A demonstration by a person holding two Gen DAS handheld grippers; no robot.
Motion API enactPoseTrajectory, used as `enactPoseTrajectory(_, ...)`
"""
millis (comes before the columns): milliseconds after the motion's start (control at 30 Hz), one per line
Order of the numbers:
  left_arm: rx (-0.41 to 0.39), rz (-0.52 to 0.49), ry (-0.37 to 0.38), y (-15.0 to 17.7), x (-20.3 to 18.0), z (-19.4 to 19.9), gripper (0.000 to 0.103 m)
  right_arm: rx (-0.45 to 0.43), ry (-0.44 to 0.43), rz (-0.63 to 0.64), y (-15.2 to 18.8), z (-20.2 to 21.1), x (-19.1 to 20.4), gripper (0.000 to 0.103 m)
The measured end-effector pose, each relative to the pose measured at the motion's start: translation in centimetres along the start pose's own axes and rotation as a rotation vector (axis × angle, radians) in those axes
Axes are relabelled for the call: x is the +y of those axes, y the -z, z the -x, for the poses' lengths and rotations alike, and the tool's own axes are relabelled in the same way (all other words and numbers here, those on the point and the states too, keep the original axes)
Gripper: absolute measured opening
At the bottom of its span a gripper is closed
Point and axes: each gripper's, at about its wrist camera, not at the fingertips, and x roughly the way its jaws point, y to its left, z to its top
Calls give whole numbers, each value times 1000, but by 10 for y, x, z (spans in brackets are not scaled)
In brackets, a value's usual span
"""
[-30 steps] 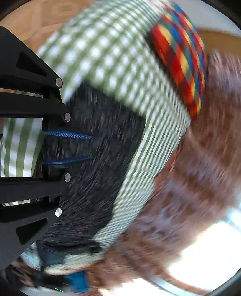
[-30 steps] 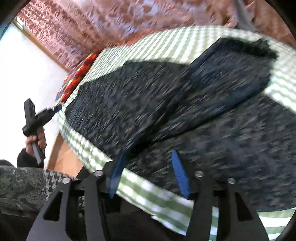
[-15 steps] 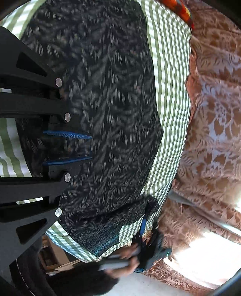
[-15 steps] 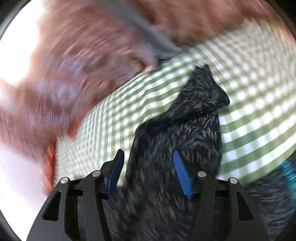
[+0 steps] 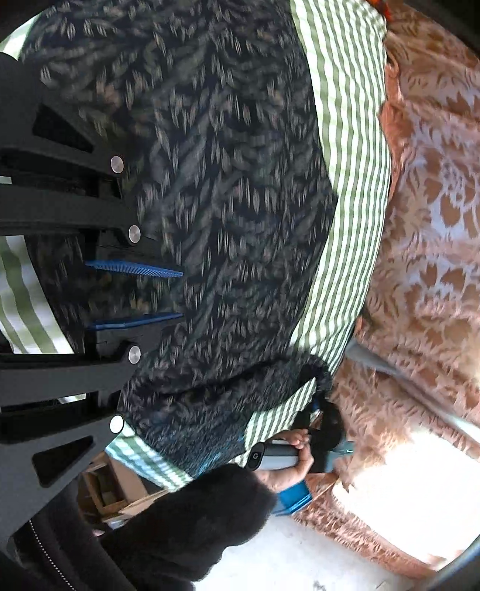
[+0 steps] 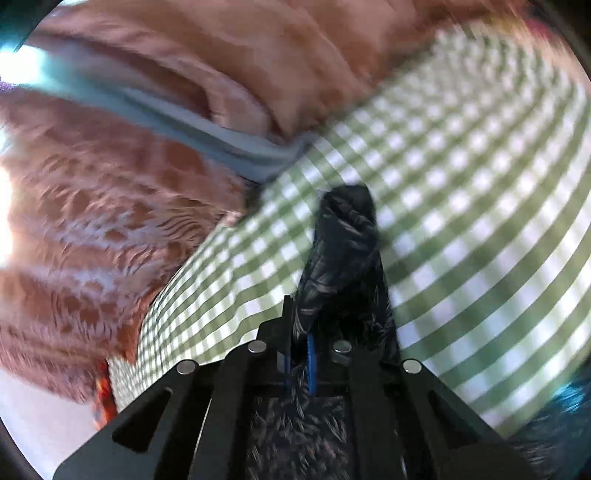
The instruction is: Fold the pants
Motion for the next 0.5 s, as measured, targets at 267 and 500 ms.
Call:
enactPoseTrajectory(267, 75, -142, 165, -1, -55, -28, 44, -125, 40, 181, 6, 136, -34, 5)
enactPoseTrajectory(500, 197, -247, 161, 11, -89, -69, 44, -93, 161, 2, 59, 187, -153, 5)
